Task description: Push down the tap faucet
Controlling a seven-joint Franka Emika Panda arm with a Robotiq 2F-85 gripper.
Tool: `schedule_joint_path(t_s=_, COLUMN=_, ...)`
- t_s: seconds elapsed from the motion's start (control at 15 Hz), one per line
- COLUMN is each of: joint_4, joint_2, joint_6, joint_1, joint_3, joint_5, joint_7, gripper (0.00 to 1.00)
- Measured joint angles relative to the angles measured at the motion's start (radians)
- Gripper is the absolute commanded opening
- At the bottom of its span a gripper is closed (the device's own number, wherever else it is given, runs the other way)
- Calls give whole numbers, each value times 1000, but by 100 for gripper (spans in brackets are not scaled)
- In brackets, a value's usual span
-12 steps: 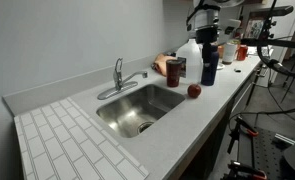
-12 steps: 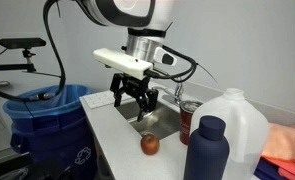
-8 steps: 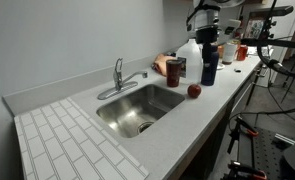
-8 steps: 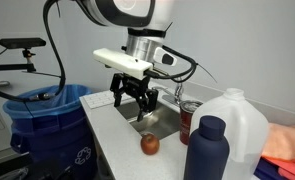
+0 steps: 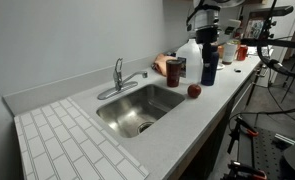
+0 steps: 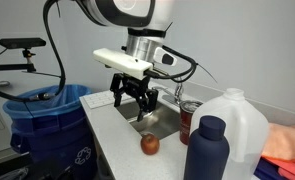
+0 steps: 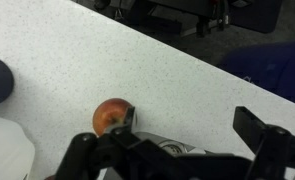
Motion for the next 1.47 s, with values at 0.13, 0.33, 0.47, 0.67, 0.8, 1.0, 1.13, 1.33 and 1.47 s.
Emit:
schedule_joint_path(t_s=0.13, joint_4=0, joint_2=0, joint_6=0, joint_1=0, joint_3=0, joint_5=0, joint_7=0, gripper=100)
schedule_joint_path(t_s=0.33, joint_4=0, joint_2=0, joint_6=0, joint_1=0, joint_3=0, joint_5=0, joint_7=0, gripper=100)
schedule_joint_path(t_s=0.47, joint_4=0, joint_2=0, joint_6=0, joint_1=0, joint_3=0, joint_5=0, joint_7=0, gripper=100)
schedule_joint_path(t_s=0.67, joint_4=0, joint_2=0, joint_6=0, joint_1=-1, joint_3=2, joint_5=0, joint_7=0, gripper=100)
schedule_joint_path(t_s=0.8, joint_4=-2, joint_2=0, joint_6=0, joint_1=-6, joint_3=10, joint_5=0, joint_7=1, gripper=100)
schedule_joint_path(t_s=1.0, joint_4=-2, joint_2=0, joint_6=1, joint_1=-13, joint_3=20, joint_5=-1, joint_7=1, gripper=100)
schedule_joint_path(t_s=1.13, joint_4=-3, joint_2=0, joint_6=15, joint_1=-15, joint_3=30, joint_5=-5, joint_7=0, gripper=100)
schedule_joint_path(t_s=1.33, joint_4=-4, joint_2=4, joint_6=58, joint_1=-10, joint_3=79, joint_5=-4, joint_7=3, gripper=100)
schedule_joint_path(t_s=1.47, joint_4=1, joint_2=16, joint_6=88, joint_1=-4, joint_3=119, joint_5=-4, joint_7=11, gripper=100)
